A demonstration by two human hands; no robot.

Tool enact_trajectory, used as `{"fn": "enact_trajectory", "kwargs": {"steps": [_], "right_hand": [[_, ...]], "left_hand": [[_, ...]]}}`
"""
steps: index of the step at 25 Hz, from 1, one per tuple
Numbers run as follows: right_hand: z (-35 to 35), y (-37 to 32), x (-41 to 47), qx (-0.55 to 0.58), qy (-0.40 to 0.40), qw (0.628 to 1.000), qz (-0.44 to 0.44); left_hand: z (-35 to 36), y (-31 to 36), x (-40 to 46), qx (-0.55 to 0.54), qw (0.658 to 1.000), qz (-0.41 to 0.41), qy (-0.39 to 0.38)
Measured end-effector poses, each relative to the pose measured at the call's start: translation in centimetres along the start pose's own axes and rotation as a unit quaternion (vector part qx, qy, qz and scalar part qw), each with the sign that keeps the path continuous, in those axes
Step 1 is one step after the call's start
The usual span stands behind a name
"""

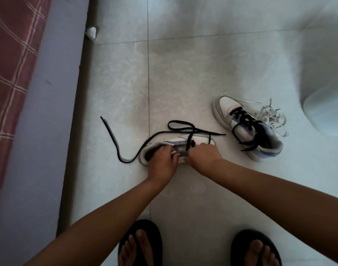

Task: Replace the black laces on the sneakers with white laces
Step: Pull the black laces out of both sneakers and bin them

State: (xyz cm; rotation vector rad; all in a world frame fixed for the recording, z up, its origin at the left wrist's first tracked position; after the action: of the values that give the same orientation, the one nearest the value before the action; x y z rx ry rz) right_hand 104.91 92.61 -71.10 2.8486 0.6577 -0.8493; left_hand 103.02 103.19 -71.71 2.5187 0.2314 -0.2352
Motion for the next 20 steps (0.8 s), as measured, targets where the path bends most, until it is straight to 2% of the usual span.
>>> {"fn": "enact_trajectory", "kwargs": {"steps": [3,5,8,9,10,11,13,15,16,20], "right_hand": [[-0.4,-1.1,0.3,-0.042,0.009,0.998,-0.044],[0.5,-1.2,-0.6,-0.062,-0.022,0.994,-0.091],[6.8,-1.7,-5.2,-0.136,-0.198,0.952,-0.192],[8.5,-1.3,-6.7,-0.168,-0.238,0.935,-0.203],[9.4,-0.9,-7.2,-0.174,-0.248,0.934,-0.191],[9.0,-0.7,-6.7,-0.145,-0.233,0.948,-0.161],[5.9,-0.1,-4.3,0.001,-0.12,0.991,-0.061],[3.0,0.8,-2.1,0.11,-0.004,0.994,0.028],[2.2,0.8,-1.3,0.127,0.024,0.99,0.051],[1.2,0.4,0.6,0.122,0.018,0.991,0.06]], "left_hand": [[-0.1,-0.2,-0.1,-0.013,0.999,-0.031,0.009],[-0.4,-0.2,0.1,-0.016,0.999,-0.029,0.019],[-0.8,-0.4,0.3,-0.021,0.999,-0.026,0.024],[-0.8,-0.4,0.3,-0.021,0.999,-0.023,0.022],[-0.7,-0.4,0.3,-0.021,0.999,-0.02,0.019],[-0.6,-0.3,0.2,-0.018,1.0,-0.016,0.017],[-0.6,-0.1,0.2,-0.015,1.0,-0.007,0.015],[-0.5,-0.1,0.2,-0.017,1.0,-0.001,0.011],[-0.5,-0.1,0.1,-0.019,1.0,-0.001,0.007],[-0.5,0.0,0.2,-0.023,1.0,-0.007,-0.001]]}}
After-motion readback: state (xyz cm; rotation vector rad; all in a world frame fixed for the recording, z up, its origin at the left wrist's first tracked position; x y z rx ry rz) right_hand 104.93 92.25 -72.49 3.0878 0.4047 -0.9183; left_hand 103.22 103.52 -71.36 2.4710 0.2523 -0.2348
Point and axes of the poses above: each hand's wrist, its own x-axis towards the middle knuckle, its own z-axis out of the palm, y = z × x, the point moved 8 cm from there along x, towards the middle knuckle, and after that the axes turned 4 degrees about y, right-handed, at the moved point
